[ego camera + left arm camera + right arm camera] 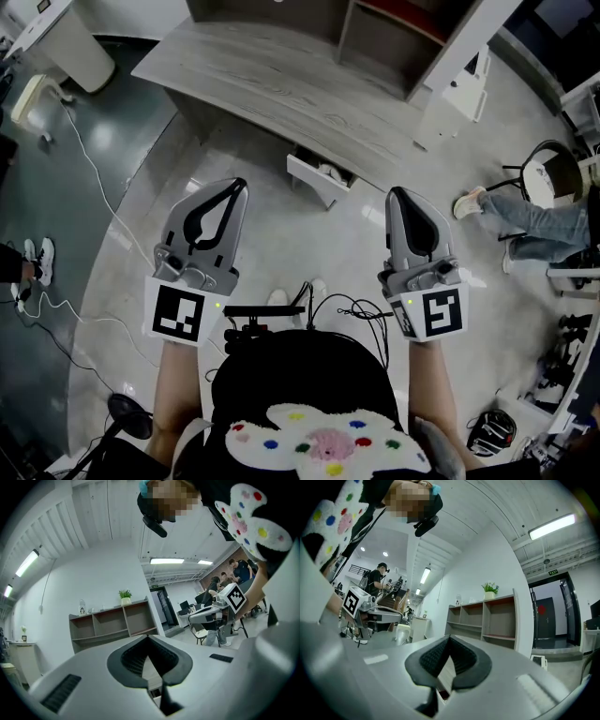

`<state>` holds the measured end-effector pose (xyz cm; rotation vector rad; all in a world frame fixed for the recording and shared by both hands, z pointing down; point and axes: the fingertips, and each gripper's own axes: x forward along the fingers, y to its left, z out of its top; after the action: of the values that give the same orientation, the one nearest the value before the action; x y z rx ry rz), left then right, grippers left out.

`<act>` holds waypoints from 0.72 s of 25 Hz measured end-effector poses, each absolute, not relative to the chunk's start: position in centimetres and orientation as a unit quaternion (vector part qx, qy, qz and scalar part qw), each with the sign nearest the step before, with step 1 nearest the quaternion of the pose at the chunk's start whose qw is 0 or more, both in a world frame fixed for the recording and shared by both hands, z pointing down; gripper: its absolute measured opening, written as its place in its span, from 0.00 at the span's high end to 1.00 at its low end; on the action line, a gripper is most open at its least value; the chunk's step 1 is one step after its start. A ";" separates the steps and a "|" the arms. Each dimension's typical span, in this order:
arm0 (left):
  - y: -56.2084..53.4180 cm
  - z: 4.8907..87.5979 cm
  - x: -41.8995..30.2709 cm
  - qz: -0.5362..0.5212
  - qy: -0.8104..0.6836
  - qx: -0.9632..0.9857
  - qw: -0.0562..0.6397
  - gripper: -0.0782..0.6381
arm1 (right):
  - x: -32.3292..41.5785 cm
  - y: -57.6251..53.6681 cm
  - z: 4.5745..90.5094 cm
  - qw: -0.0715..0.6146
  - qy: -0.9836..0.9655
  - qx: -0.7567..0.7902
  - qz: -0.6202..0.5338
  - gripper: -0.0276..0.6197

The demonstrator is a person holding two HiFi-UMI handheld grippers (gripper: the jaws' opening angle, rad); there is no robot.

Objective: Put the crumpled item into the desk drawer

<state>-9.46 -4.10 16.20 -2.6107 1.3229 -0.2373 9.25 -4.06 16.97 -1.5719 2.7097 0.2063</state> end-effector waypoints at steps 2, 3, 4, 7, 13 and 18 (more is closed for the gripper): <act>-4.0 16.4 -9.3 -0.084 0.443 -0.887 0.103 0.88 | 9.1 -4.1 17.0 0.001 0.863 -0.501 0.063 0.94; -4.0 16.5 -9.2 -0.085 0.440 -0.888 0.105 0.88 | 9.1 -4.1 17.0 0.001 0.863 -0.501 0.062 0.94; -4.0 16.6 -9.1 -0.086 0.438 -0.889 0.105 0.88 | 9.1 -4.1 17.0 0.001 0.863 -0.501 0.061 0.94; -4.0 16.9 -8.8 -0.086 0.434 -0.891 0.102 0.88 | 9.0 -4.2 17.2 0.001 0.863 -0.502 0.060 0.94; -3.7 17.3 -8.6 -0.095 0.424 -0.895 0.102 0.88 | 8.9 -4.0 17.3 -0.007 0.864 -0.500 0.062 0.94; -3.8 17.4 -8.4 -0.099 0.419 -0.896 0.106 0.88 | 8.8 -4.1 17.5 -0.011 0.865 -0.498 0.063 0.94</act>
<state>-8.39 -3.81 17.40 -2.6401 1.2337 -0.2928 8.81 -4.06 17.47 -1.5754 2.7355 0.2003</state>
